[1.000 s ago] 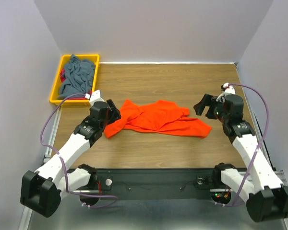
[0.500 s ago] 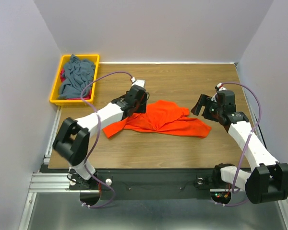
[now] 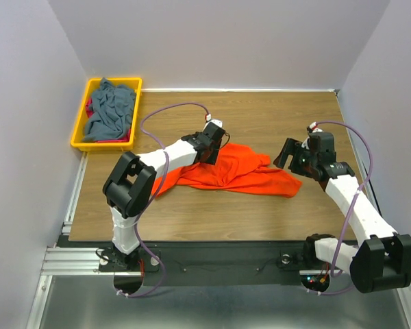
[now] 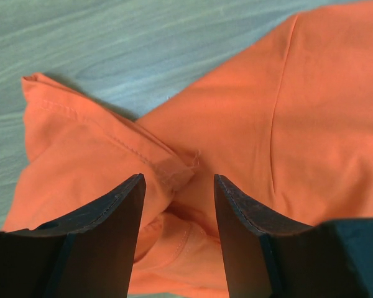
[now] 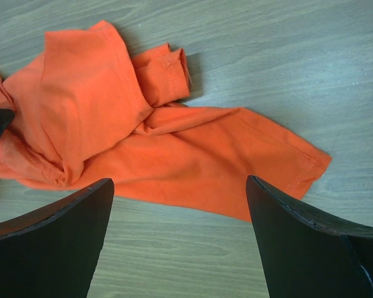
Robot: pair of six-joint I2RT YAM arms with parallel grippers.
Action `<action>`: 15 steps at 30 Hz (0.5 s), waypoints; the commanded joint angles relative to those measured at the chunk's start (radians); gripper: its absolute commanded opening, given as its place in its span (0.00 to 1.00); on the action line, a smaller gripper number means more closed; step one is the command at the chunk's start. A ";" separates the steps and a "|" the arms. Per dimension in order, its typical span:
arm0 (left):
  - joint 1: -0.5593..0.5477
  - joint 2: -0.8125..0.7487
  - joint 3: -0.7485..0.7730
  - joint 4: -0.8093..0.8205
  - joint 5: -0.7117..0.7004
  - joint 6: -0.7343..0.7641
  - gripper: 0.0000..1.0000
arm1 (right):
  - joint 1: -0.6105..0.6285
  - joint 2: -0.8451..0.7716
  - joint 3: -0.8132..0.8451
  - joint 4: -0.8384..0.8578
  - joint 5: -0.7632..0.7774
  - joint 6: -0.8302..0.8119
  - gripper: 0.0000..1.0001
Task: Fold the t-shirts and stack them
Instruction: Move the tshirt to the center of the board, then flatten the tshirt out
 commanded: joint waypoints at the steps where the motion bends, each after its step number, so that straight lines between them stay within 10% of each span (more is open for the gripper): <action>1: -0.007 -0.006 0.019 -0.035 -0.051 0.013 0.59 | 0.007 -0.011 -0.001 0.007 0.011 0.008 0.93; 15: -0.005 0.041 0.028 -0.007 -0.097 0.030 0.47 | 0.009 -0.007 -0.009 0.007 0.003 0.011 0.93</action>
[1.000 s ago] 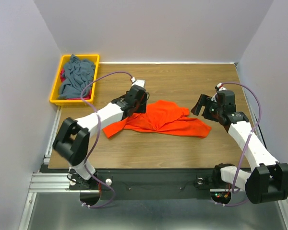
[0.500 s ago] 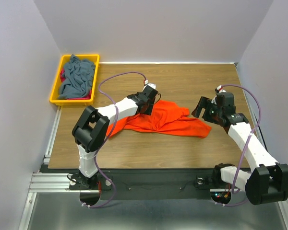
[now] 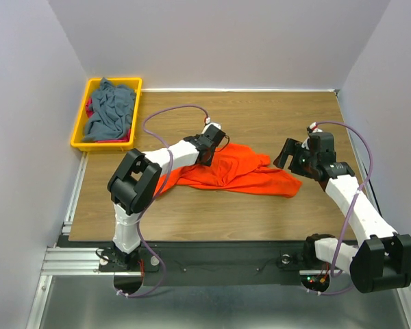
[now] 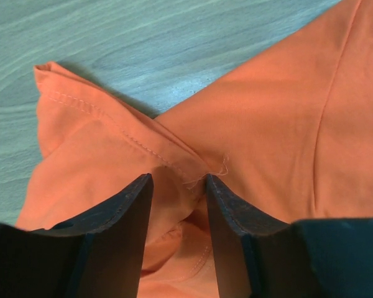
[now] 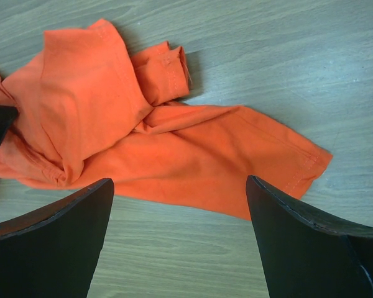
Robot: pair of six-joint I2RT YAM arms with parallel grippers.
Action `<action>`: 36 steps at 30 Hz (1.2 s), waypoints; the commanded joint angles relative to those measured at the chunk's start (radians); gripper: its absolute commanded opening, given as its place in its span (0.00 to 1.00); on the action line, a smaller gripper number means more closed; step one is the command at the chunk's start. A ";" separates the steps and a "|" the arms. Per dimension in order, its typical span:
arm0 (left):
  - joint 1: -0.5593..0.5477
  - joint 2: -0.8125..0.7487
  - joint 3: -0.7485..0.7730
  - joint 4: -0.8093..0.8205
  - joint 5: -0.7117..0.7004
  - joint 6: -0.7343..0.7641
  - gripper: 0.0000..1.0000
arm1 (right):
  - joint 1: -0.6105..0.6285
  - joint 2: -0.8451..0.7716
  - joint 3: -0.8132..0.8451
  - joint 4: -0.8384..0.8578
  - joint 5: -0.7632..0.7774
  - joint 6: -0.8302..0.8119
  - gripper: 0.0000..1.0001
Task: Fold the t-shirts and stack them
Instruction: Flatten the tshirt out
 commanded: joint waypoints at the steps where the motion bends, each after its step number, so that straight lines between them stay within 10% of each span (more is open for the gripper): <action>1: -0.002 -0.008 0.025 0.014 -0.026 0.014 0.45 | 0.009 -0.004 -0.009 0.014 -0.002 0.005 0.93; 9: 0.035 -0.022 0.025 0.032 -0.050 0.038 0.00 | 0.007 0.067 -0.017 0.018 0.020 0.025 0.84; 23: 0.213 -0.128 -0.033 0.069 -0.012 0.044 0.00 | -0.003 0.262 -0.092 0.041 0.036 0.100 0.45; 36: 0.414 -0.126 0.014 0.034 -0.061 0.029 0.11 | -0.102 0.276 -0.153 0.051 0.053 0.129 0.41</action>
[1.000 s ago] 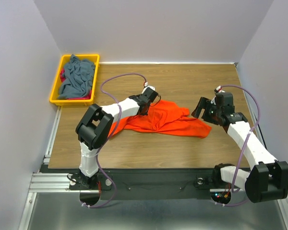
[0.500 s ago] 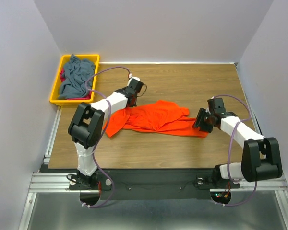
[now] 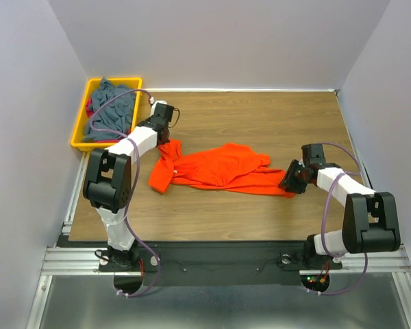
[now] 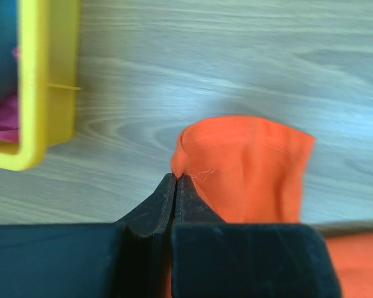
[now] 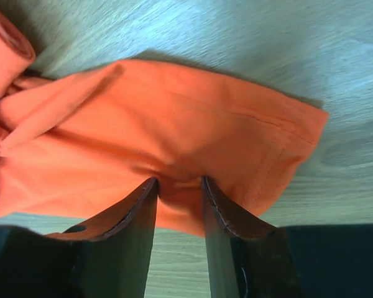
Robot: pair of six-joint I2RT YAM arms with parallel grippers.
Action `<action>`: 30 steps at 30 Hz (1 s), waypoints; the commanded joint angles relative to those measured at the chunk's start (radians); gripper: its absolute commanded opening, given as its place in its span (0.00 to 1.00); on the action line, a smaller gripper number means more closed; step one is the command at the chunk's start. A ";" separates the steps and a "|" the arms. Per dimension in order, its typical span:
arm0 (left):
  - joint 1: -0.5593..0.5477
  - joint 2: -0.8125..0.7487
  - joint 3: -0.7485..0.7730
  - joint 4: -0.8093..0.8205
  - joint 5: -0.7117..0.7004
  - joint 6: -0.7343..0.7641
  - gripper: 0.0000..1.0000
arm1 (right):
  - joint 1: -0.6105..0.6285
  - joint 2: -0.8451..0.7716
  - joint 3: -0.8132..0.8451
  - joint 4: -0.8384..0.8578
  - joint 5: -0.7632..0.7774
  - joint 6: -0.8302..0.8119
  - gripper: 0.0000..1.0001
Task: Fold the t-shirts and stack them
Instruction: Flatten the tshirt out
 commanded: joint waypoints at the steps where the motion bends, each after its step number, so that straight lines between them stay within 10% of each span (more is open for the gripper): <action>1: 0.035 -0.029 0.066 -0.015 -0.037 -0.007 0.13 | -0.035 -0.024 -0.034 0.017 0.031 0.025 0.41; 6: 0.041 -0.058 0.077 0.010 0.015 -0.005 0.30 | -0.098 -0.064 -0.059 0.021 0.045 0.039 0.41; 9: -0.015 -0.113 0.041 0.068 0.064 0.022 0.66 | -0.098 -0.070 -0.054 0.031 0.016 0.034 0.41; 12: -0.152 -0.135 0.042 0.077 0.057 0.055 0.76 | -0.098 -0.076 -0.051 0.040 -0.004 0.034 0.43; 20: -0.524 -0.077 0.143 0.129 0.164 0.108 0.76 | -0.098 -0.064 -0.051 0.052 -0.026 0.032 0.45; 30: -0.672 0.169 0.364 0.070 0.236 0.293 0.69 | -0.098 -0.073 -0.051 0.055 -0.033 0.026 0.45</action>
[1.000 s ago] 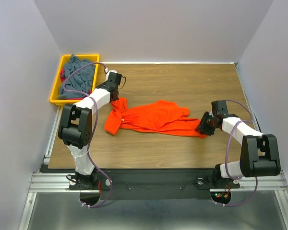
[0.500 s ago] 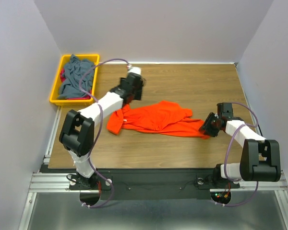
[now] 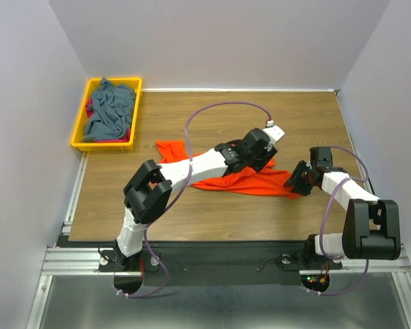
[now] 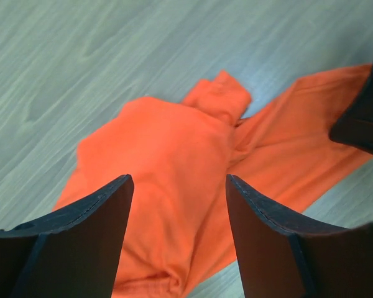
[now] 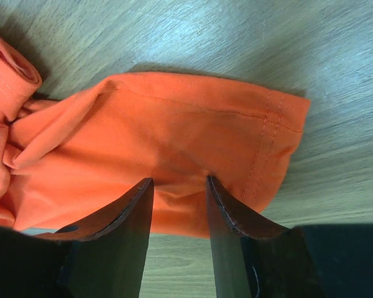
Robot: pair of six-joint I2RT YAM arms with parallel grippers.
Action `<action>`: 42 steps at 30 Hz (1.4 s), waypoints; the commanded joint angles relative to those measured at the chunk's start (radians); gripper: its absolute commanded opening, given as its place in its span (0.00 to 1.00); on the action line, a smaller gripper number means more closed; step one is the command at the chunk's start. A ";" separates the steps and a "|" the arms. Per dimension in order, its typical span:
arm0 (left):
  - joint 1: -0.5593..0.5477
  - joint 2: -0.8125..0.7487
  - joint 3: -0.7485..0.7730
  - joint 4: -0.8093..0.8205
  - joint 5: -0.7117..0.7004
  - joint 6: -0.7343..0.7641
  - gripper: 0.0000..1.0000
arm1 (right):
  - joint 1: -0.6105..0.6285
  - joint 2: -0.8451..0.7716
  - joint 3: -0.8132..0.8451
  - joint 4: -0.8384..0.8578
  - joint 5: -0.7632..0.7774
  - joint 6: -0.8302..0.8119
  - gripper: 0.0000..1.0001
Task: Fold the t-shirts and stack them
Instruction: Flatten the tshirt out
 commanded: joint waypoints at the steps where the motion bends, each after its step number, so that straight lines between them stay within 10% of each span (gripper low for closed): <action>1: -0.007 0.079 0.078 -0.041 0.039 0.083 0.68 | -0.004 -0.019 -0.005 0.030 0.002 -0.004 0.45; 16: -0.034 0.202 0.116 -0.098 0.043 0.125 0.59 | -0.004 -0.019 -0.007 0.032 -0.005 -0.004 0.45; 23: -0.030 0.163 0.080 -0.070 -0.038 0.129 0.00 | -0.004 -0.027 -0.010 0.032 0.001 -0.001 0.45; 42: 0.131 -0.409 -0.265 -0.182 -0.211 -0.027 0.00 | -0.004 -0.039 -0.001 0.032 0.009 0.007 0.44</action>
